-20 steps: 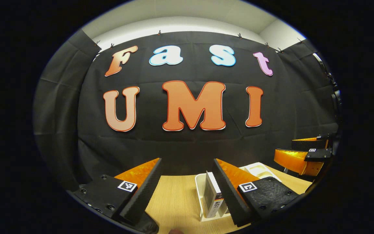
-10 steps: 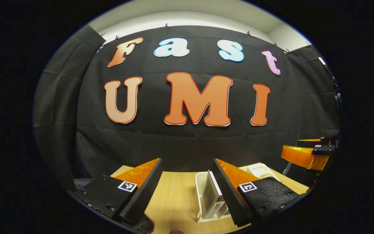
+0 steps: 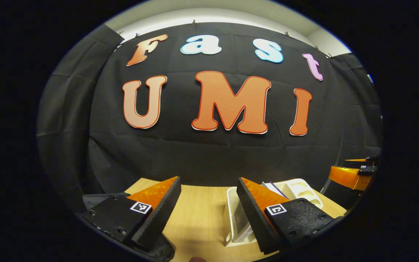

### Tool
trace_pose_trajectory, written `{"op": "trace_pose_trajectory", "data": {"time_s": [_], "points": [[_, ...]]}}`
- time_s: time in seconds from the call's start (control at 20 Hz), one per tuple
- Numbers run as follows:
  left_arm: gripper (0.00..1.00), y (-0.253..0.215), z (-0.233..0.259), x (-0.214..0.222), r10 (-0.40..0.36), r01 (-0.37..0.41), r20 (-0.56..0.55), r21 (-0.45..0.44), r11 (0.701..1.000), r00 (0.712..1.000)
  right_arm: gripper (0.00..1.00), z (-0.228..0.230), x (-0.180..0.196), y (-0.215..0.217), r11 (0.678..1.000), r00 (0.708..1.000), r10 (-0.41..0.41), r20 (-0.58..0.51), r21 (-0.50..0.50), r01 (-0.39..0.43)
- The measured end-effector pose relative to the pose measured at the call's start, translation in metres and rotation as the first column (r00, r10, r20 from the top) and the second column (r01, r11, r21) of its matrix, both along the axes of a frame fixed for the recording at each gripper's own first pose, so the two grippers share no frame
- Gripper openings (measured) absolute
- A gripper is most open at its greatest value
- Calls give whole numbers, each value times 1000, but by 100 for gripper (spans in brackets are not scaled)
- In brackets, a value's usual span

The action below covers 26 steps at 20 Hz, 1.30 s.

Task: Open the schoolbag, grab two books from the bookshelf and put them into the schoolbag.

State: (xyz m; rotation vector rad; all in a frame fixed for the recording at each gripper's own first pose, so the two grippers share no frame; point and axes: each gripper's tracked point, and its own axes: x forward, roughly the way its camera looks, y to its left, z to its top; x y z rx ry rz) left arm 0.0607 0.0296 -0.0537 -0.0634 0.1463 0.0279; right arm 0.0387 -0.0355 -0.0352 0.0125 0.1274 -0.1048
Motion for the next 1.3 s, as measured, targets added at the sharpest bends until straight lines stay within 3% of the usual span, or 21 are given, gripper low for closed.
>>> {"op": "trace_pose_trajectory", "data": {"time_s": [0.2,0.5,0.75,0.85,1.0,1.2,1.3], "points": [[98,27,-6,0,23,-24,11,138,990,1000,97,6,4,13,1000,1000,17,20,-2,-17],[99,81,-58,-19,87,-56,-75,345,937,993,98,10,12,26,997,998,54,40,-61,-52],[99,99,-115,-38,85,21,-195,484,875,977,98,8,21,34,994,996,75,49,-82,-71],[98,97,-141,-48,67,80,-235,564,822,970,98,3,24,36,993,996,79,36,-90,-76],[98,93,-180,-66,39,200,-318,683,702,947,98,-3,27,37,993,996,83,23,-91,-80],[98,96,-236,-93,29,342,-427,760,552,904,98,-9,29,32,993,998,67,18,-96,-65],[98,103,-256,-104,41,380,-465,769,514,884,98,-13,28,28,994,998,60,10,-93,-59]]}}
